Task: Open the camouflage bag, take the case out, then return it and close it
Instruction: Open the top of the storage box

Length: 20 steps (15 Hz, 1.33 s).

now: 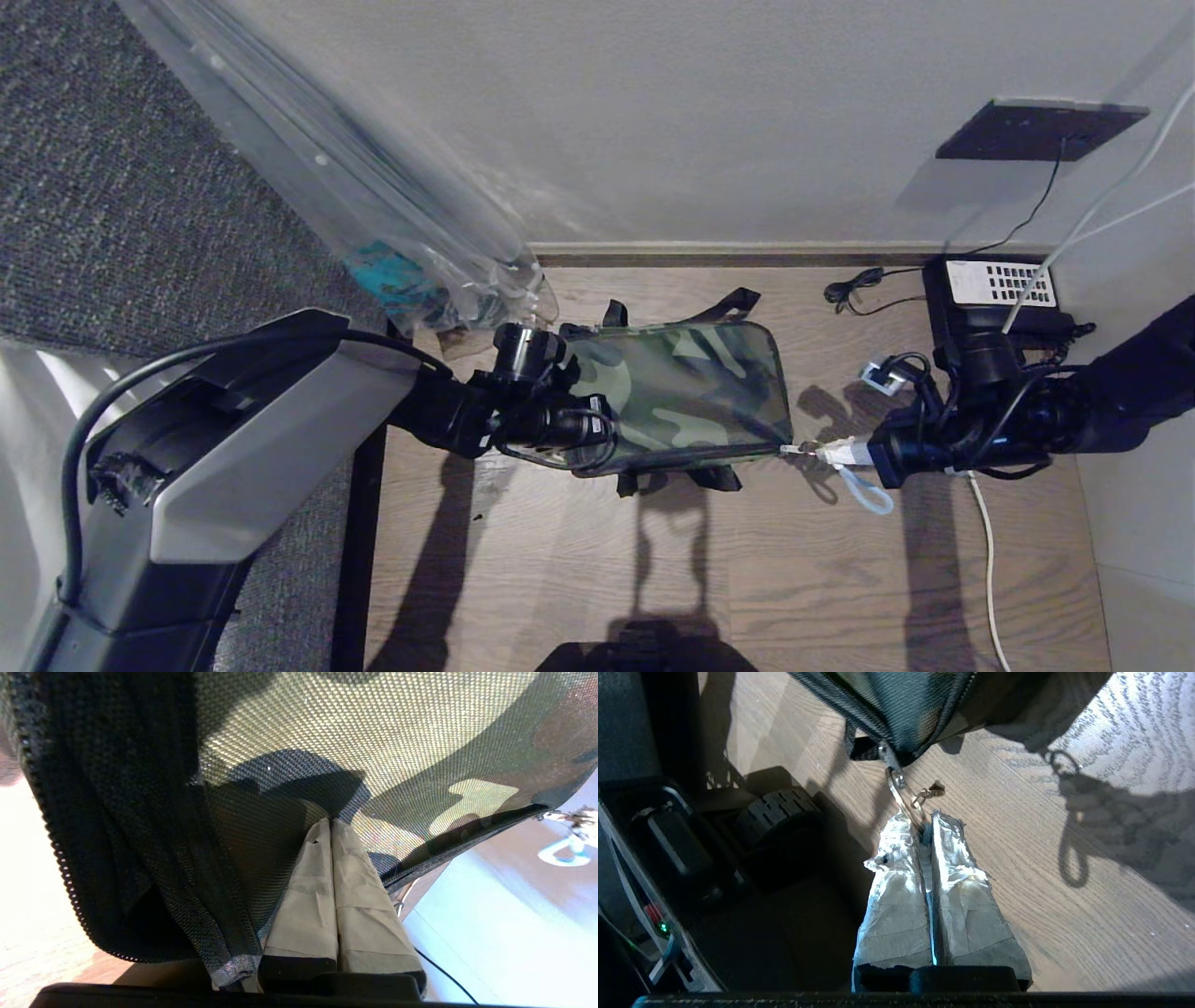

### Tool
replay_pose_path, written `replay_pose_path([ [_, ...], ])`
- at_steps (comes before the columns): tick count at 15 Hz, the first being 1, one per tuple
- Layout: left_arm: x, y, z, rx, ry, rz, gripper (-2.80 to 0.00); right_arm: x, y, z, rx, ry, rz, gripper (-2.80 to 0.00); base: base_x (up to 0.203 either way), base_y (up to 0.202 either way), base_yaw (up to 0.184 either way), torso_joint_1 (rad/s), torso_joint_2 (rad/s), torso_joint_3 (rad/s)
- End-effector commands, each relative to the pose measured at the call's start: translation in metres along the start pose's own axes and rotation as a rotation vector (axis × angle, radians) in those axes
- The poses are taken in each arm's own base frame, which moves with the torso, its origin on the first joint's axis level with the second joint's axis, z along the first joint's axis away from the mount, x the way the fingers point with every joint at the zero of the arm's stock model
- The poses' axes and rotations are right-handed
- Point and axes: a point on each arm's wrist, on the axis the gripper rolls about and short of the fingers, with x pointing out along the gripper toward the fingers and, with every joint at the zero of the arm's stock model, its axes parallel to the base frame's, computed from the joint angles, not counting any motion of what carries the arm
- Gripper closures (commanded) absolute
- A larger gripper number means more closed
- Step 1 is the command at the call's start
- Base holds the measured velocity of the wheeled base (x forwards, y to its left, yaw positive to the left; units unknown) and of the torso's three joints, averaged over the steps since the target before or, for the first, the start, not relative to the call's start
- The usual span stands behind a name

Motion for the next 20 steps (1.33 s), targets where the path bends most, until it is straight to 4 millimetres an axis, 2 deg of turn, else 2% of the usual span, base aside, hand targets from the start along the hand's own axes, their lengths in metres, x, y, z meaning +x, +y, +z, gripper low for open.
replay_pose_path([
  [1, 0.001, 0.0, 0.0, -0.003, 0.0, -0.001, 0.0, -0.005, 0.006, 0.0, -0.006, 0.0, 0.006, 0.0, 0.0, 0.0, 0.0, 0.0, 0.0, 0.0],
  [8, 0.0, 0.0, 0.002, -0.006, -0.008, -0.003, 0.0, 0.01, 0.043, 0.006, -0.064, 0.027, 0.099, 0.0, 0.0, 0.0, 0.0, 0.0, 0.0, 0.0],
  [12, -0.002, -0.002, 0.004, -0.007, -0.015, -0.007, 0.0, 0.017, 0.051, 0.009, -0.08, 0.034, 0.123, 0.0, 0.0, 0.0, 0.0, 0.0, 0.0, 0.0],
  [15, -0.002, -0.002, 0.004, -0.007, -0.016, -0.007, 0.0, -0.001, 0.06, 0.017, -0.098, 0.021, 0.119, 0.0, 0.0, 0.0, 0.0, 0.0, 0.0, 0.0],
  [18, -0.002, -0.001, 0.004, -0.008, -0.015, -0.006, 0.0, -0.007, 0.072, -0.003, -0.079, 0.099, 0.161, 0.0, 0.0, 0.0, 0.0, 0.0, 0.0, 0.0],
  [20, -0.003, 0.0, 0.005, -0.009, -0.017, -0.005, 0.0, -0.005, 0.071, -0.004, -0.076, 0.104, 0.163, 0.0, 0.0, 0.0, 0.0, 0.0, 0.0, 0.0],
])
